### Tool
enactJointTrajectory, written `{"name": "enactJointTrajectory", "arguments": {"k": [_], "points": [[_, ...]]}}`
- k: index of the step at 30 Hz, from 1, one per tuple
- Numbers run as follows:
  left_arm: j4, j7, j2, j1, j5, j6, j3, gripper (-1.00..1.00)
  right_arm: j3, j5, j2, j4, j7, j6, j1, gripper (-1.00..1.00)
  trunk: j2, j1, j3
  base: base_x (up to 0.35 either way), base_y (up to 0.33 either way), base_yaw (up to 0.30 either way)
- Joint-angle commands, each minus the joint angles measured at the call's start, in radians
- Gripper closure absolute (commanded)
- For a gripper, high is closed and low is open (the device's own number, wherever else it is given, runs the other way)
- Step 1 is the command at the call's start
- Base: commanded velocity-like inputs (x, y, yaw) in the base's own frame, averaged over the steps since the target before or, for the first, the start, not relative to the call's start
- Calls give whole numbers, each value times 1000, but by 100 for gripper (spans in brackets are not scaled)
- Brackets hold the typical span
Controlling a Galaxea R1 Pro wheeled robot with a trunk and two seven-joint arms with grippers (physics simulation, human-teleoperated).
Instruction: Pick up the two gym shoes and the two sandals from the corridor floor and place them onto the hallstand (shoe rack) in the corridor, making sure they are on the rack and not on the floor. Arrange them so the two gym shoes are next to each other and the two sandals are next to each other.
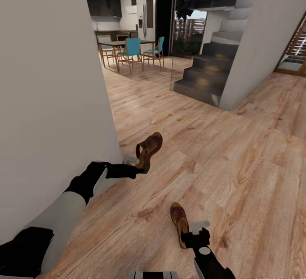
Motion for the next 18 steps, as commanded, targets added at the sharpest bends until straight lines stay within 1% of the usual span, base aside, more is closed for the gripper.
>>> {"name": "enactJointTrajectory", "arguments": {"k": [1,9,18], "points": [[0,-4,0,0,1,5,0,100,-6,10,1,-1,0,1,0,-100,-1,0,-6,0,0,0],[2,-4,0,0,1,4,-2,100,-6,10,1,-1,1,1,0,-100,-3,4,-50,0,0,8],[3,-4,0,0,1,4,-3,100,-4,10,1,0,1,0,0,-100,-5,8,-97,0,0,65]]}}
